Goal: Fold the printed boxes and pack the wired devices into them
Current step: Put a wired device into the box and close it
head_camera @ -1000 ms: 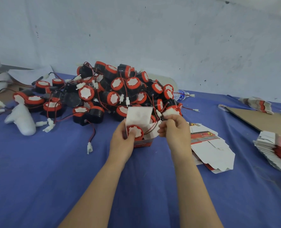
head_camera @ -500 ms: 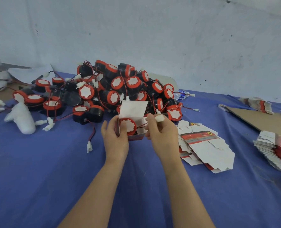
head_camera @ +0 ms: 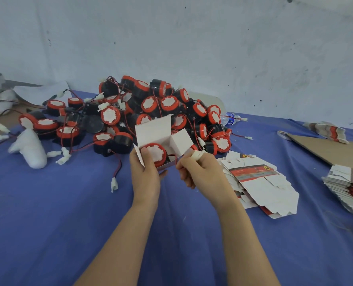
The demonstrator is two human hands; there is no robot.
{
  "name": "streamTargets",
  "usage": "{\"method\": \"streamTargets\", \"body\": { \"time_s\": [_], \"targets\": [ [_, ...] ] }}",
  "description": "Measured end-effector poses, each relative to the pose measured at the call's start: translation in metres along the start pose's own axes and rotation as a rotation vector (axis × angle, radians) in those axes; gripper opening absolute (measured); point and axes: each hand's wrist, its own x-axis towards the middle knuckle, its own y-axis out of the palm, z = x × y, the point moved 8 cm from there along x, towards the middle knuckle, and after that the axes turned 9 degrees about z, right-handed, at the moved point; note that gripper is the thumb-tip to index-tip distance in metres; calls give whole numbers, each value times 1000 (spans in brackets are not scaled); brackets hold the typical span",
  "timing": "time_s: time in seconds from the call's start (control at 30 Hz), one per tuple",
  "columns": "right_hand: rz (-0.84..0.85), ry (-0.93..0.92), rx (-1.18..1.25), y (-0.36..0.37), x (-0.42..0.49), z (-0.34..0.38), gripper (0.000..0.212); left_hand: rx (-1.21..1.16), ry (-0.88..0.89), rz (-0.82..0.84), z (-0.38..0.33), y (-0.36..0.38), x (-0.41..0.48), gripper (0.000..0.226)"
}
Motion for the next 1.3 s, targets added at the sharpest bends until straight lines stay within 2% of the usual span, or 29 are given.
{"method": "streamTargets", "body": {
  "time_s": [0.07, 0.13, 0.17, 0.23, 0.3, 0.4, 0.5, 0.63, 0.67, 0.7, 0.83, 0.93, 1.0, 1.2, 1.3],
  "targets": [
    [-126, -6, 6, -10, 1, -2, 15, 88, 56, 25, -6, 3, -1, 10],
    [-353, 15, 30, -30, -2, -8, 8, 141, 85, 37, -8, 5, -3, 8],
    [-452, 30, 97, -39, -5, -12, 9, 165, 86, 43, -7, 6, -3, 9],
    [-545, 36, 328, -49, -9, -20, 17, 210, 78, 59, -5, 8, -4, 20],
    [-565, 11, 508, -51, -12, -23, 27, 243, 70, 63, -3, 8, -5, 28],
    [-631, 27, 396, -56, -15, -27, 36, 250, 68, 63, -2, 6, -4, 26],
    [-691, 51, 375, -64, -17, -35, 16, 276, 66, 89, -2, 8, -4, 31],
    [-550, 15, 757, -50, -7, -41, 3, 319, 73, 149, -1, 14, -5, 31],
    [-514, -5, 773, -46, -5, -40, 3, 309, 60, 167, 0, 16, -6, 28],
    [-498, -7, 692, -43, -5, -39, 5, 297, 49, 179, 2, 17, -6, 25],
    [-558, 62, -60, -41, -7, -34, 14, 287, 32, 190, 1, 17, -8, 21],
    [-554, 92, -329, -36, -5, -33, 13, 289, 40, 183, -2, 17, -9, 20],
    [-532, 73, -362, -32, -2, -32, 10, 310, 58, 189, -5, 20, -11, 20],
    [-453, -108, -517, -14, 0, -18, 23, 313, 69, 175, -6, 22, -12, 22],
    [-460, -96, -481, -14, 1, -20, 22, 279, 69, 181, -5, 22, -12, 21]
  ]
}}
